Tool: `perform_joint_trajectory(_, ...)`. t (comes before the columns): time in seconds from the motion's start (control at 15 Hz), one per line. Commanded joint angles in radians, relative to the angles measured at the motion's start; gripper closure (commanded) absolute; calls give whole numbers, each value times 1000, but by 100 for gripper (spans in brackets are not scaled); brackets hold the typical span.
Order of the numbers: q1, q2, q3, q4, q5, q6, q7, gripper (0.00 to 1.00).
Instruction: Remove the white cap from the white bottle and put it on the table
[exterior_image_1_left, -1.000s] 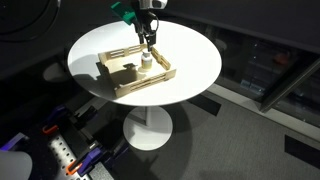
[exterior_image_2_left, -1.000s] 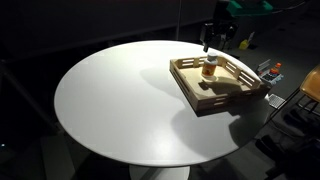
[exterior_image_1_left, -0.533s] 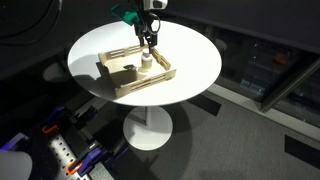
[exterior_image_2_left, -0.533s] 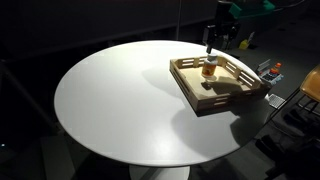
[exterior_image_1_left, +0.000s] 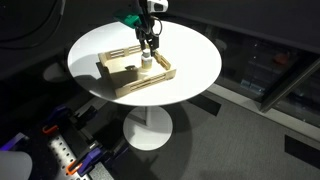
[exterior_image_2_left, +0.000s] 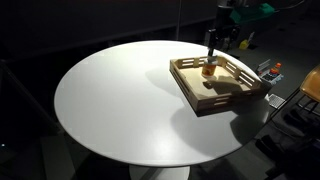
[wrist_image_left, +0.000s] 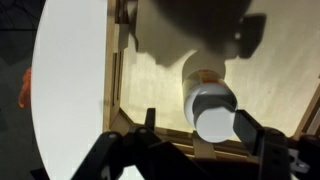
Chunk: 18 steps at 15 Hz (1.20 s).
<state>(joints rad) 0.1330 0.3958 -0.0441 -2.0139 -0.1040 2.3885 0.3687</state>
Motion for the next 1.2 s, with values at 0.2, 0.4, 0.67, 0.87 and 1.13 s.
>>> perform_joint_trajectory(0.2,9,3,-5,16,-15,-13,12,17)
perform_joint_trajectory(0.4,11,10,-5,19,-14,-11,16,14)
perform_joint_trajectory(0.67,11,20,-2,26,-9,-11,14,15)
perform_joint_trajectory(0.87,12,29,-2,31,-8,-10,13,15)
perform_joint_trajectory(1.13,14,41,-4,39,-10,-9,15,18)
